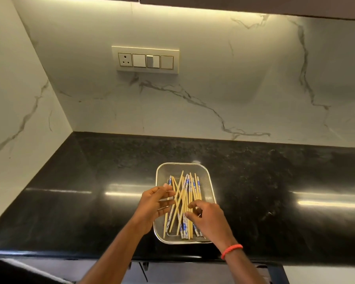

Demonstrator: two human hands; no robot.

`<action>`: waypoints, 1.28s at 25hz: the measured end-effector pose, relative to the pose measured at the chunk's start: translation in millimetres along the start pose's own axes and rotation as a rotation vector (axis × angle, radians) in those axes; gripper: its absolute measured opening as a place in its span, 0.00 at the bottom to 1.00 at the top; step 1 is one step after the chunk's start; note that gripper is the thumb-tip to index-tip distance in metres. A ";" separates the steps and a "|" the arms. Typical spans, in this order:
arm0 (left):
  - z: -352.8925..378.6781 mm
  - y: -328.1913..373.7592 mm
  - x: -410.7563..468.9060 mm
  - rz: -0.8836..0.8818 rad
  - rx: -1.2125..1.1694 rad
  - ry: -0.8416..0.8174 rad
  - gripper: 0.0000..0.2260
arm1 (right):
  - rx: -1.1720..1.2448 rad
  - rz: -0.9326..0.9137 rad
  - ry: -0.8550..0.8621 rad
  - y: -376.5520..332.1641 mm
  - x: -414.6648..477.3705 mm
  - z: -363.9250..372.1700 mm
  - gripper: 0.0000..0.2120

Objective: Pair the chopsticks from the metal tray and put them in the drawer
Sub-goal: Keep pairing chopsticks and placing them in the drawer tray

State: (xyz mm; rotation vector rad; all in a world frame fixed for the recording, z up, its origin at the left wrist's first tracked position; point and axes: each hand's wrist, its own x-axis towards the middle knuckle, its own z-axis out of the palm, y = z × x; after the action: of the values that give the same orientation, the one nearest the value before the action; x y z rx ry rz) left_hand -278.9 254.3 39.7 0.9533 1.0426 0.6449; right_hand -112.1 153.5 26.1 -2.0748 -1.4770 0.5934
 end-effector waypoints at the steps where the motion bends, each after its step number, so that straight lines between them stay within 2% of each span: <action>1: -5.8 1.7 4.8 -0.003 -0.005 -0.008 0.14 | -0.028 0.006 -0.025 -4.8 6.5 10.6 0.16; 5: -22.6 7.0 19.6 -0.030 -0.009 -0.044 0.13 | -0.186 0.021 -0.074 -11.9 20.5 50.0 0.21; 10: -40.3 7.5 32.8 -0.058 0.003 -0.102 0.12 | -0.288 0.060 0.028 -12.4 21.7 74.5 0.18; 12: -40.4 7.9 37.1 -0.071 0.004 -0.124 0.12 | -0.215 0.134 0.069 -13.7 21.2 74.7 0.20; 16: -31.8 10.3 40.9 -0.084 -0.001 -0.176 0.12 | 0.136 0.301 0.109 -17.1 15.1 61.3 0.21; 20: -28.1 10.7 43.4 -0.076 0.014 -0.231 0.11 | 0.418 0.299 0.234 -30.7 4.0 41.1 0.21; 23: -27.9 10.0 44.6 -0.081 0.031 -0.280 0.11 | 0.453 0.221 0.266 -50.1 -6.5 40.7 0.16; 27: -29.5 6.0 46.4 -0.047 0.060 -0.299 0.09 | 0.381 0.100 0.149 -66.5 -13.3 54.6 0.13; 30: -34.2 2.4 48.2 -0.039 0.050 -0.267 0.08 | 0.391 0.160 0.180 -58.7 -12.3 49.8 0.07; 32: -39.3 2.5 48.1 -0.045 0.028 -0.251 0.08 | 0.313 0.245 0.186 -46.5 -7.7 39.7 0.05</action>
State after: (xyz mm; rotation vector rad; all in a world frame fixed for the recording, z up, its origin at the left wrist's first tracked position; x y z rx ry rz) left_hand -296.4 308.3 14.4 1.0043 0.8485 0.4612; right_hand -172.6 165.1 25.6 -2.0108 -0.9659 0.6578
